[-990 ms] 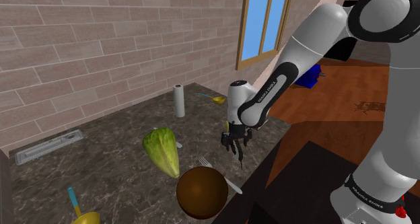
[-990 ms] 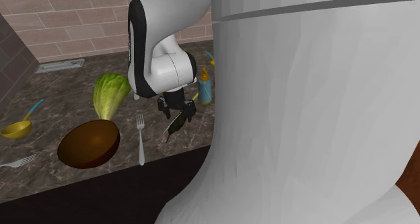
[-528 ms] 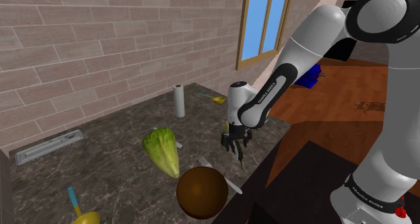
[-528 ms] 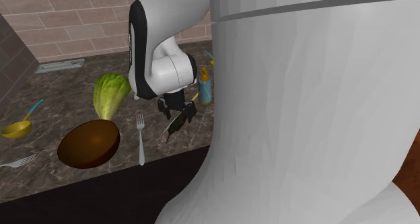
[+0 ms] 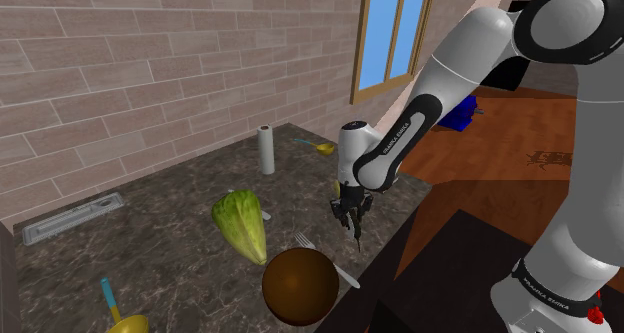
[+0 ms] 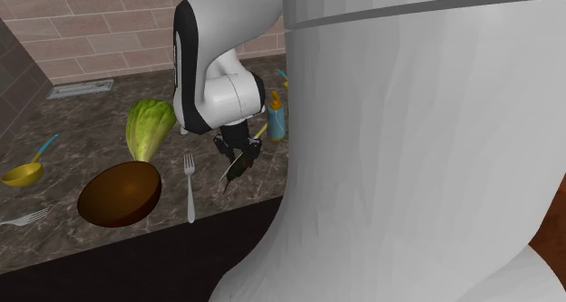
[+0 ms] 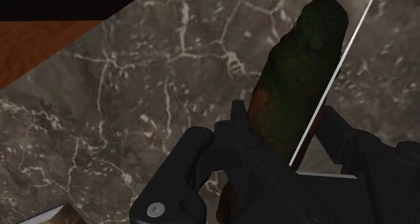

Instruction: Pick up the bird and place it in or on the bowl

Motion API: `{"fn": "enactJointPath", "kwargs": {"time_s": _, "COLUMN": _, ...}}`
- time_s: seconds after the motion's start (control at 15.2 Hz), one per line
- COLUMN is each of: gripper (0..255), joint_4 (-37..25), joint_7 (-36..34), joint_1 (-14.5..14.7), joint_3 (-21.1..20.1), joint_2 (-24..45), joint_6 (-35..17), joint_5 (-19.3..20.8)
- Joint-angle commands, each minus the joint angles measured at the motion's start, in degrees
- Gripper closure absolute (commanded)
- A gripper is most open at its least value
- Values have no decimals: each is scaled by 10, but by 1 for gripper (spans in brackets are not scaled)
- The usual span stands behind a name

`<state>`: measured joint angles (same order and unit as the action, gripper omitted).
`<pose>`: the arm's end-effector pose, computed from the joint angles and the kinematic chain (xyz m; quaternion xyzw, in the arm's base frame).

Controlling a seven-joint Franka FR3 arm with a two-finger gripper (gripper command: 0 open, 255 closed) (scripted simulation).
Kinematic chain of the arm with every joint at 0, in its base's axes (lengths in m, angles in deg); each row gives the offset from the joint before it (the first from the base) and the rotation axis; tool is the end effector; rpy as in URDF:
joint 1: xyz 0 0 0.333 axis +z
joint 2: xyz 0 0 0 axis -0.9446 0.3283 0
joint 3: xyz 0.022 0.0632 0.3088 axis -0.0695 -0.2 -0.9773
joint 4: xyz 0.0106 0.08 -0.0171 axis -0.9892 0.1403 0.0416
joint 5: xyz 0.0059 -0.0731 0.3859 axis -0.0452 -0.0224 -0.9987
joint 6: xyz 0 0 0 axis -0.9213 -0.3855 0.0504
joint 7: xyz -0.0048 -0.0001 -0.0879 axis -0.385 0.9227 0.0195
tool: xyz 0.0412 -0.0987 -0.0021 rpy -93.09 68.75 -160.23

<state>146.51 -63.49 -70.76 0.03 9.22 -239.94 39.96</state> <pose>0.4800 0.1067 0.1612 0.9731 -0.2249 -0.0439 0.0224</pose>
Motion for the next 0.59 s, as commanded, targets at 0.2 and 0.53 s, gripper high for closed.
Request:
{"fn": "enactJointPath", "kwargs": {"time_s": 0.2, "gripper": 255, "joint_4": 3, "joint_7": 5, "joint_1": -4, "joint_3": -5, "joint_2": -16, "joint_6": 13, "joint_5": -7}}
{"fn": "enactJointPath", "kwargs": {"time_s": 0.53, "gripper": 255, "joint_4": 8, "joint_7": 17, "joint_1": -11, "joint_3": -15, "joint_2": -55, "joint_6": 47, "joint_5": -24}}
